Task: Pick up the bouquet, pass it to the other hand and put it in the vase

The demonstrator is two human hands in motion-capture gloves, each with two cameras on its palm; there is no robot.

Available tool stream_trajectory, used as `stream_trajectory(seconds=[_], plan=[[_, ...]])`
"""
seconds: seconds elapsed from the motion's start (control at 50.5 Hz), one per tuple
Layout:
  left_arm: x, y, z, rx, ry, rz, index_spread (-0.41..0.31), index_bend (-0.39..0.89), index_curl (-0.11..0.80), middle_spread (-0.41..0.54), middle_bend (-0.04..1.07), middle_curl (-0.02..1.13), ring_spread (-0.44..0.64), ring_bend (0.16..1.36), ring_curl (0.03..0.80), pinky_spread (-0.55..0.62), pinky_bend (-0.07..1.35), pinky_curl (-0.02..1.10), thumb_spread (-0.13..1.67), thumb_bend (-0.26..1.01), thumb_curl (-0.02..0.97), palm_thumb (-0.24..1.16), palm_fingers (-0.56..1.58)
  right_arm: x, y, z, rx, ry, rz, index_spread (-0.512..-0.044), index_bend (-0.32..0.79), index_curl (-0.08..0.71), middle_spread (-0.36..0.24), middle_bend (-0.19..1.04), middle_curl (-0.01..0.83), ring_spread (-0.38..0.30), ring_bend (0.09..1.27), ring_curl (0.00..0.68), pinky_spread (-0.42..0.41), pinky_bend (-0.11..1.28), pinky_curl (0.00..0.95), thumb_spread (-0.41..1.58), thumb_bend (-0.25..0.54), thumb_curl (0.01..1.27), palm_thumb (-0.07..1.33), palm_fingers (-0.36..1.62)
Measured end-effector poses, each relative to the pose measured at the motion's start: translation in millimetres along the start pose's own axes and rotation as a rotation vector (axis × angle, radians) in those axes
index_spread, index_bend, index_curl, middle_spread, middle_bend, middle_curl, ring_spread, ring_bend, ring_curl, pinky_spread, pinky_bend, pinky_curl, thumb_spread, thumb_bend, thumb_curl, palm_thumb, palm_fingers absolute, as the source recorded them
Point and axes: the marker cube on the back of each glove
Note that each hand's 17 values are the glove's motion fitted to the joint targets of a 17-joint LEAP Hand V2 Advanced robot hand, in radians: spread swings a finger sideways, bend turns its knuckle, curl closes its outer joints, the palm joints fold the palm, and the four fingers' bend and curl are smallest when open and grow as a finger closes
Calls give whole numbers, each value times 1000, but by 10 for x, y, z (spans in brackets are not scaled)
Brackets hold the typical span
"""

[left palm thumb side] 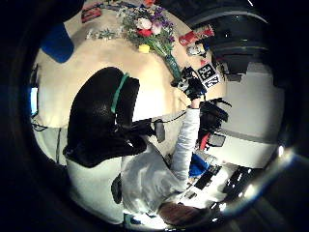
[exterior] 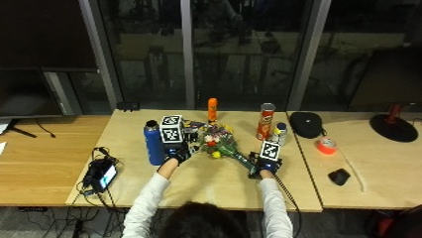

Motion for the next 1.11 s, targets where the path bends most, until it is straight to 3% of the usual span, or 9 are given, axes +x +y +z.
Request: stream_trajectory(seconds=[0.119,0.218,0.376,0.575,0.812,1.01,1.109], plan=[[25,31,-17,2,-8,0,16,166,376,208,172,323,346,441,292,281,196,372,1216,-16,300,327,432,41,-5,-1,6,-4,46,-168,102,193,5,165,435,-68,571,388,137,738,359,907,-25,524,959,464],[17,13,-8,3,-15,3,16,167,376,205,173,323,346,441,292,281,196,371,1216,-16,300,327,432,44,-11,-4,15,-16,43,-156,92,199,99,122,393,65,503,378,231,804,386,917,-59,497,879,189],[9,27,-19,3,-12,1,15,169,378,202,172,322,347,440,291,281,196,371,1216,-16,300,327,434,22,-23,-15,22,-9,-12,-141,107,186,180,152,345,183,465,337,300,857,381,926,-53,457,786,72],[-13,33,-19,0,-10,-5,15,170,380,201,171,321,347,438,291,285,195,369,1216,-16,300,327,435,44,-64,-26,62,6,5,-126,71,153,198,212,346,202,566,339,321,840,362,929,-31,435,763,149],[-30,12,-18,2,-18,-14,15,169,380,201,171,320,347,438,291,286,195,368,1216,-16,300,327,435,71,-106,-43,99,6,27,-126,92,144,228,179,324,228,567,335,329,924,381,932,-28,419,758,53],[-7,31,-33,-2,-7,-13,15,170,381,201,172,320,347,439,291,287,193,368,1216,-16,301,327,434,91,-83,-13,66,20,36,-149,76,120,240,183,310,250,566,320,329,978,384,931,-28,405,748,-31],[13,24,-40,12,-4,3,15,170,382,201,172,320,347,439,291,288,193,368,1216,-16,301,327,434,129,-22,70,-49,27,105,-151,79,113,242,190,308,251,572,316,329,982,379,930,-28,401,749,-25]])
